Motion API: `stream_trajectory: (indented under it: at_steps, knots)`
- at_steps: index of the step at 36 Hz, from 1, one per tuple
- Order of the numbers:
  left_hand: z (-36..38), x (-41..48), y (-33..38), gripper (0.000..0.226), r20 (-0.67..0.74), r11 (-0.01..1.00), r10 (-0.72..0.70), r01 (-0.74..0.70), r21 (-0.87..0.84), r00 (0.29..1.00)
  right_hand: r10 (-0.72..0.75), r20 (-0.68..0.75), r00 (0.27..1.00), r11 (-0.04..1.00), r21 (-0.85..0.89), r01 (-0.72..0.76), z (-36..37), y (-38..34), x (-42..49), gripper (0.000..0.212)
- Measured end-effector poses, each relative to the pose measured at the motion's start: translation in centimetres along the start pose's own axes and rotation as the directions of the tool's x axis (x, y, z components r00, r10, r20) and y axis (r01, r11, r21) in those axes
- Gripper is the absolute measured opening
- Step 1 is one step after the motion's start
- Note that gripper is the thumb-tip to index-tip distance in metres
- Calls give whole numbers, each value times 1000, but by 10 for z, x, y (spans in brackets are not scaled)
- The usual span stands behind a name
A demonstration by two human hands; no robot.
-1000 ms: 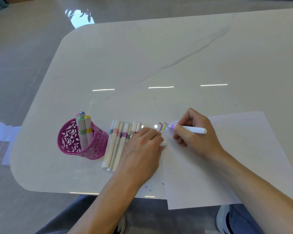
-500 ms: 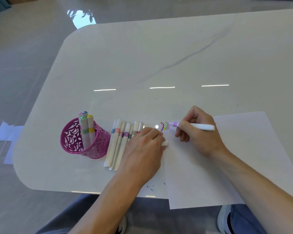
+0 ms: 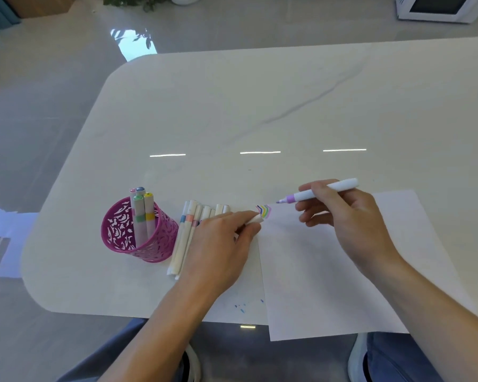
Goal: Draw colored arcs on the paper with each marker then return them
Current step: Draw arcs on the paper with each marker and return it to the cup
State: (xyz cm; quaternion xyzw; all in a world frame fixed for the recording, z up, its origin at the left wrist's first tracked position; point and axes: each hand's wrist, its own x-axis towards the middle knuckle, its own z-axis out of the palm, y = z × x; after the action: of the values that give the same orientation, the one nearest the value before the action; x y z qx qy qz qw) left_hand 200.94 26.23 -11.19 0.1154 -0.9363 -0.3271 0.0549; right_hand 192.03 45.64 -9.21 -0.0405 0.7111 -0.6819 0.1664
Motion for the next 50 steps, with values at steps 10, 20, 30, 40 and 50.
stream_trajectory:
  at_steps: [10, 20, 30, 40, 50]
  knots:
    - [3, -4, 7, 14, 273, 865, -195, 296, -404, 942, -77, 41, 996, 987, -138, 82, 1, -4, -19, 18]
    - [3, -5, 11, 20, 310, 880, -162, 280, -385, 937, -79, 119, 990, 968, -229, 104, 3, 1, -23, 16]
    - [1, -4, 10, 12, 325, 917, -155, 258, -303, 933, -69, 82, 994, 972, -218, 85, 2, -2, -19, 16]
    - [3, -6, 8, 13, 328, 900, -95, 221, -376, 940, 29, 149, 988, 982, -190, 0, 2, 2, -17, 18]
    - [7, -10, 11, 19, 242, 874, -55, 164, -458, 969, 86, 178, 980, 996, -16, -84, 4, 3, -14, 23]
